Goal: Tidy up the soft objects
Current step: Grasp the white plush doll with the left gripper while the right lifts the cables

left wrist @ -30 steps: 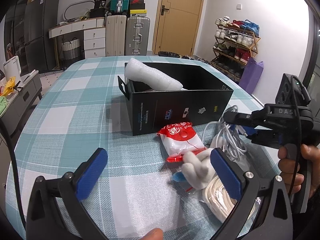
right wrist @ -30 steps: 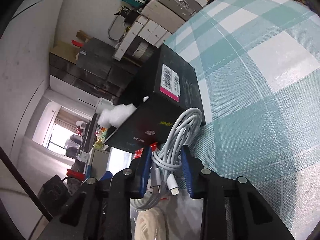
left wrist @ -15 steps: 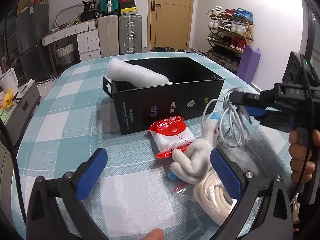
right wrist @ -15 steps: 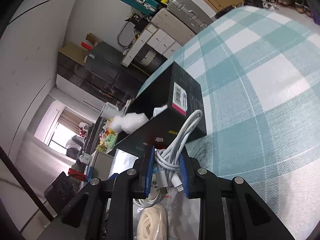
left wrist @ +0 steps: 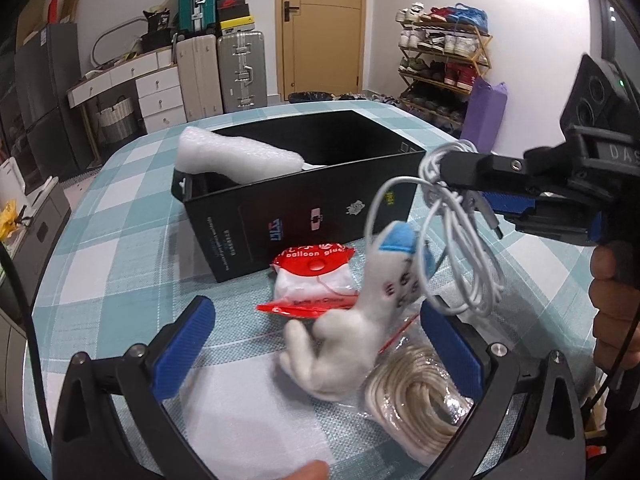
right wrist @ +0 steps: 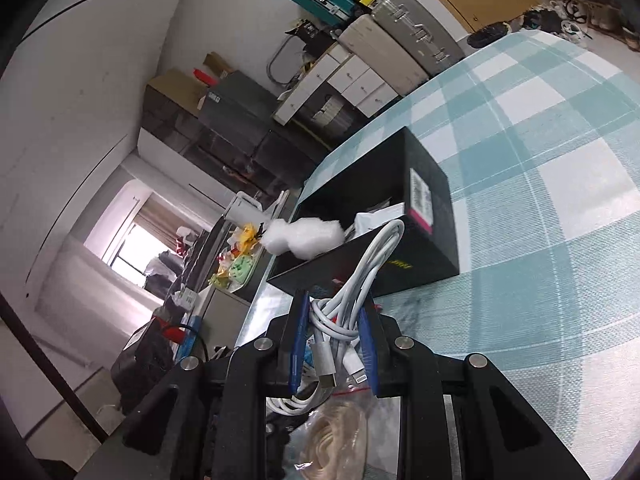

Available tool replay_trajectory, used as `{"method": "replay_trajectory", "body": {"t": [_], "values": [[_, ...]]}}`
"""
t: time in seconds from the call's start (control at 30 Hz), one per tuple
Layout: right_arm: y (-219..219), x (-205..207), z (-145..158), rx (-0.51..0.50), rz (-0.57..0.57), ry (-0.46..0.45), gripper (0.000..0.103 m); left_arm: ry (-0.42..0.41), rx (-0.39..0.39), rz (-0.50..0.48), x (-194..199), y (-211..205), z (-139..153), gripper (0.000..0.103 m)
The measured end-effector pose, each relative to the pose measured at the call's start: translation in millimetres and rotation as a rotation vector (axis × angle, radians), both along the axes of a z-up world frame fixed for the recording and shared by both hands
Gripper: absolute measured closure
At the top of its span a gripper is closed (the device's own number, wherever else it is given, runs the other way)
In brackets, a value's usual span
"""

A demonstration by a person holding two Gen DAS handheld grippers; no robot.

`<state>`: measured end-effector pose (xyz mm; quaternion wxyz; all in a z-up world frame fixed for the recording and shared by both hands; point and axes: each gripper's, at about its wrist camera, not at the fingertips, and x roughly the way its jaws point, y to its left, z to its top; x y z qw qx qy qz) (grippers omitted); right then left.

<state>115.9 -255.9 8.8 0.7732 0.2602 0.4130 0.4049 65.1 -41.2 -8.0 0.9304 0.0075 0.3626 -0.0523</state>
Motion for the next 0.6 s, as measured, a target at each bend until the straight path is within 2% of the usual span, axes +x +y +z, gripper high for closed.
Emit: {"method": "replay_trajectory", "body": {"t": [0.07,0.13,0.17,0.23,0.3,0.4,0.6], "values": [[3.4,-1.3,1.5,0.001,0.01,-0.003,0.08,0.002,0.007,-0.016,0.2,-3.0,-0.2,0.003],[5.1,-2.8,3.2,-0.005,0.012,-0.011,0.08,0.006,0.013,-0.037,0.1,-5.3,-1.0,0.02],[5.3,-1.9,3.2,-0.005,0.012,-0.012,0.08,0.016,0.023,-0.043,0.7,-6.9,-2.7,0.024],[4.2,-1.4,3.6,-0.004,0.009,-0.013,0.08,0.03,0.031,-0.041,1.1,-8.2,-4.8,0.045],[2.6,-1.2,4.5,0.0,0.005,-0.017,0.08,0.027,0.005,-0.057,-0.8,-6.0,-4.8,0.055],[1.0,-0.3,6.6,0.011,0.005,-0.029,0.08,-0.005,-0.01,-0.066,-6.4,-4.0,-0.5,0.062],[-3.3,-2.4,14.3,0.035,-0.003,-0.056,0.08,-0.025,-0.067,-0.044,-12.6,7.0,6.1,0.062]]}}
